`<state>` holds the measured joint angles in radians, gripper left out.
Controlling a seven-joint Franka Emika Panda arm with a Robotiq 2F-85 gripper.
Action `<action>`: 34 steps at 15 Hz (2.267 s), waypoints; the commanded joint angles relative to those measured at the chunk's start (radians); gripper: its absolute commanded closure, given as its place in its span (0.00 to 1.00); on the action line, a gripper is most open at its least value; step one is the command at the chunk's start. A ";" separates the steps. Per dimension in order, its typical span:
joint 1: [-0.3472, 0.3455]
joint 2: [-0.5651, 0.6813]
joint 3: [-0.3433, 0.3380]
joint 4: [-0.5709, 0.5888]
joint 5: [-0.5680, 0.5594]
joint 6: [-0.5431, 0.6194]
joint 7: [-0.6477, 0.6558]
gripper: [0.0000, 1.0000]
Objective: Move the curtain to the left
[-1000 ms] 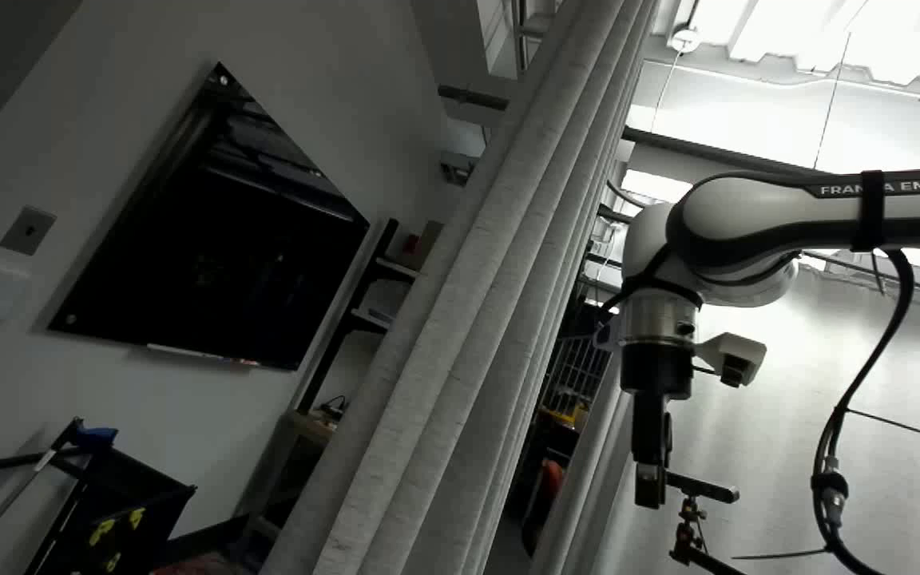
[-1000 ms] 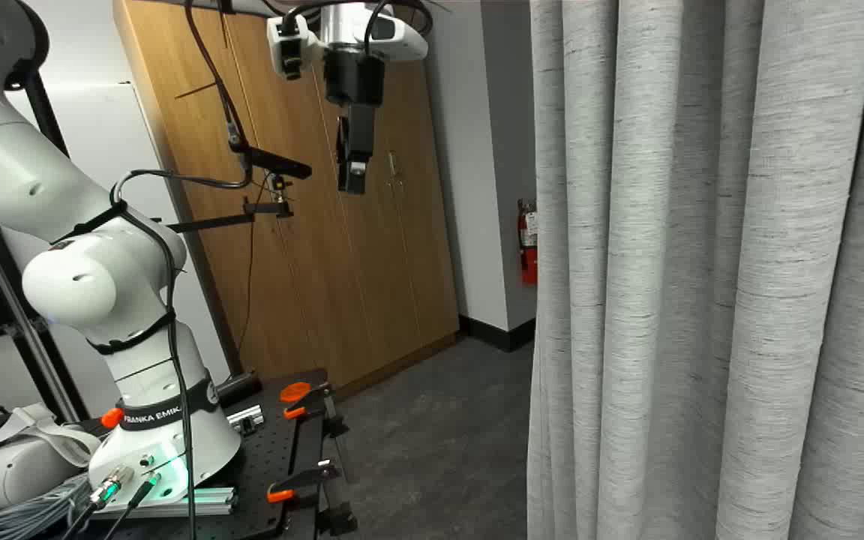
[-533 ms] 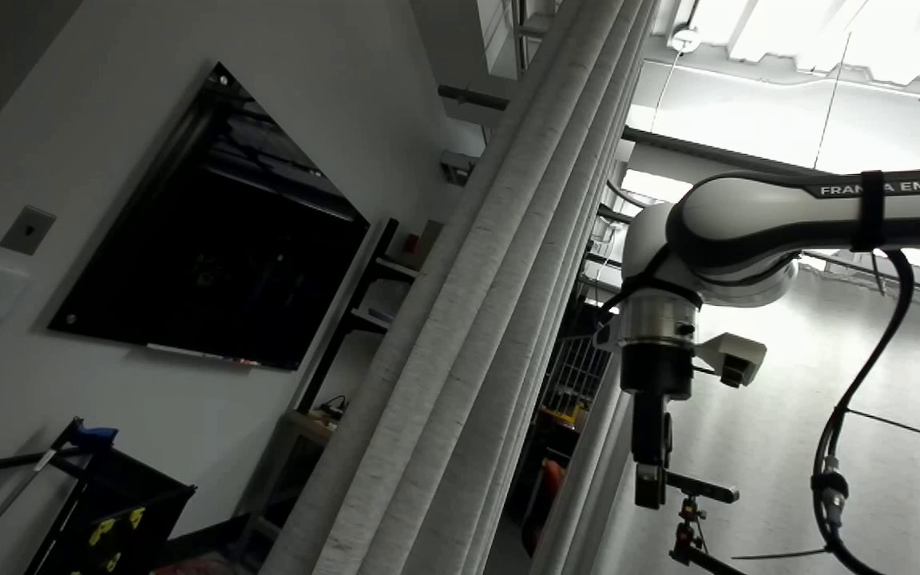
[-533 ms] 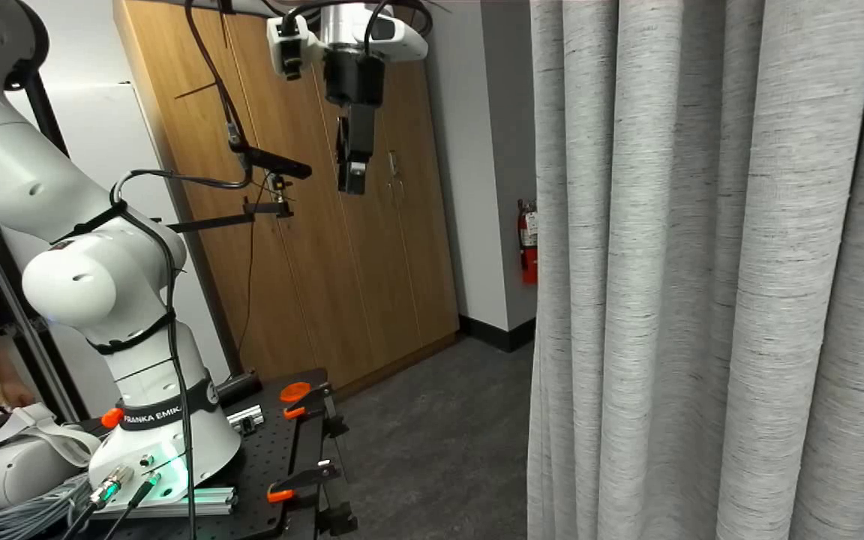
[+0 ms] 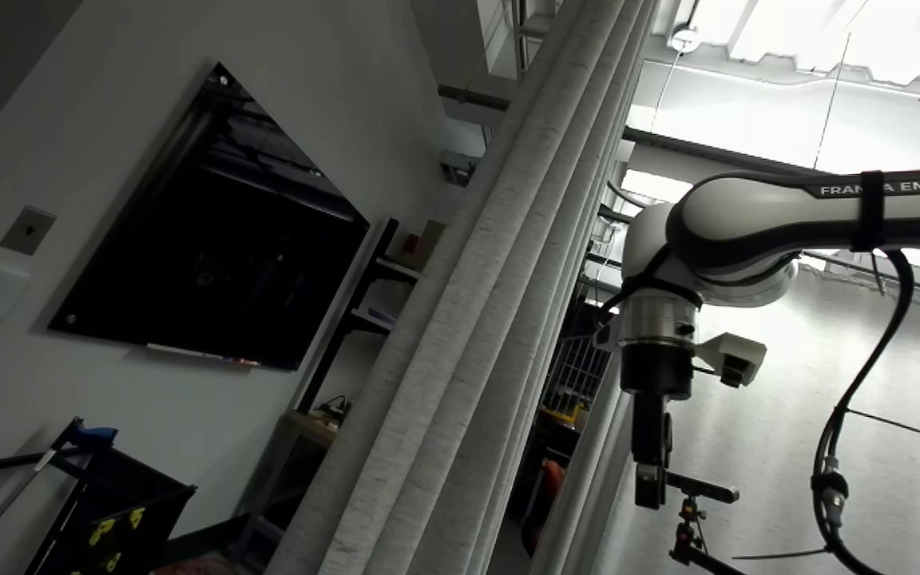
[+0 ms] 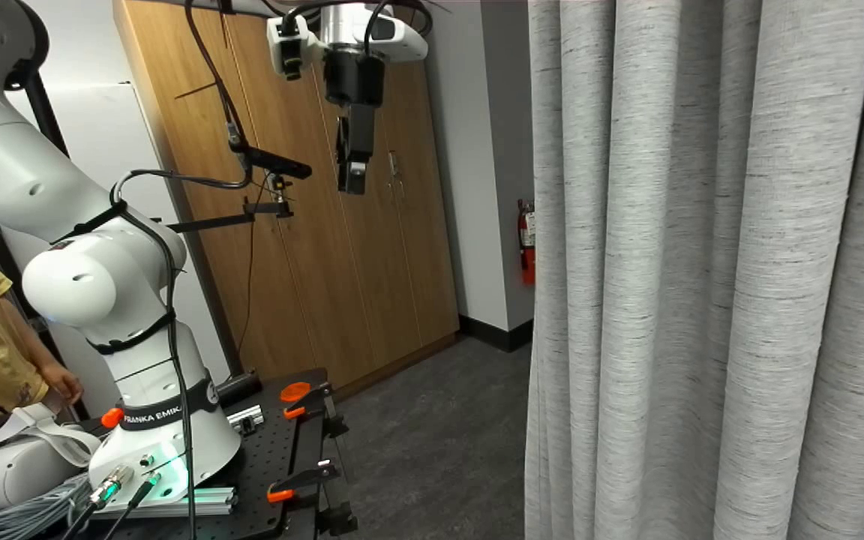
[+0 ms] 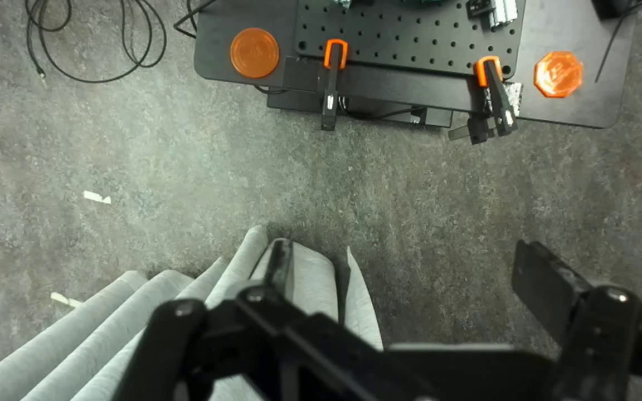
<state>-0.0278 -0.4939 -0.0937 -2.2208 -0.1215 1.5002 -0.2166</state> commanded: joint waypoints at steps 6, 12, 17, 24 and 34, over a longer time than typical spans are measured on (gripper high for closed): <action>0.002 0.001 -0.001 0.002 0.000 -0.002 0.001 0.00; 0.014 -0.005 -0.011 -0.010 0.003 0.046 -0.047 0.00; 0.021 -0.015 -0.017 -0.039 0.010 0.186 -0.092 0.00; 0.012 0.000 -0.005 -0.035 0.009 0.192 -0.071 0.00; 0.012 0.000 -0.005 -0.035 0.009 0.192 -0.071 0.00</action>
<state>-0.0189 -0.4944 -0.0967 -2.2589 -0.1114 1.6951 -0.2888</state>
